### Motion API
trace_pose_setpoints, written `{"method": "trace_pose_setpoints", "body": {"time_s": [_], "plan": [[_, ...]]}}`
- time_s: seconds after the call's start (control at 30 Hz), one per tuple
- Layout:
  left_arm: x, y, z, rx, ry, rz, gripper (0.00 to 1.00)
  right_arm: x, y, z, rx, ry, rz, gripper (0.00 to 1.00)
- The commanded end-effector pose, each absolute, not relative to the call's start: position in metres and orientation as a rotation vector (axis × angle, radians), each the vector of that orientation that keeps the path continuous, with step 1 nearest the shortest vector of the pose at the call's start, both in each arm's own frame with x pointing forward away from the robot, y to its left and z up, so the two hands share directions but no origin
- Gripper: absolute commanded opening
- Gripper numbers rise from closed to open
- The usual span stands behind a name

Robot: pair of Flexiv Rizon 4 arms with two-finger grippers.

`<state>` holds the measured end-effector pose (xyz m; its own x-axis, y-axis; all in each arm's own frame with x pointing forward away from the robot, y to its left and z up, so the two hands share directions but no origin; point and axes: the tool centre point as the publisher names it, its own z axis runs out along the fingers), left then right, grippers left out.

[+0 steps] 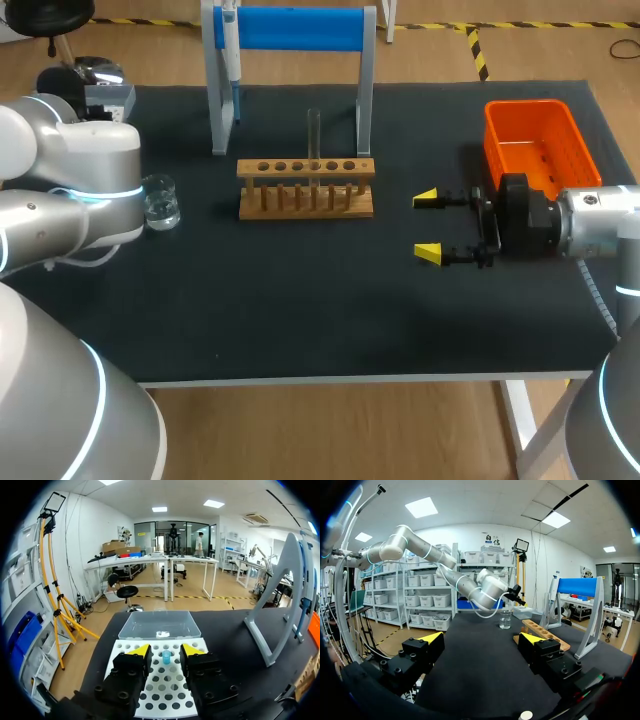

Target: Invert the test tube, pick up the pipette, mount the tip to pipette, aspirate from beaker and dispense into the tube, eject the tip, return the pipette, and cap with the stopper.

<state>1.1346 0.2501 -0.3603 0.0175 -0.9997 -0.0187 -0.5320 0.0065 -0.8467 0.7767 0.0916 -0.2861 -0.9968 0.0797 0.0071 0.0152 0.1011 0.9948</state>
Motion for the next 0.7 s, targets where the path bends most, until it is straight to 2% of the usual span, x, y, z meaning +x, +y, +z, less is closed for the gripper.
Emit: {"method": "trace_pose_setpoints", "body": {"time_s": [0.03,0.3,0.57,0.7], "plan": [[1.1394,0.2503,-0.3628,-1.608,1.598,-0.860,0.35,0.7758,0.0919,-0.2865,0.102,2.292,2.070,1.00],[1.1418,0.2504,-0.3642,-1.609,1.603,-0.859,0.36,0.7758,0.0919,-0.2865,0.102,2.292,2.070,1.00],[1.1436,0.2504,-0.3657,-1.613,1.606,-0.858,0.32,0.7758,0.0919,-0.2865,0.102,2.292,2.070,1.00],[1.1439,0.2505,-0.3660,-1.614,1.607,-0.857,0.25,0.7758,0.0919,-0.2865,0.102,2.292,2.070,1.00]]}}
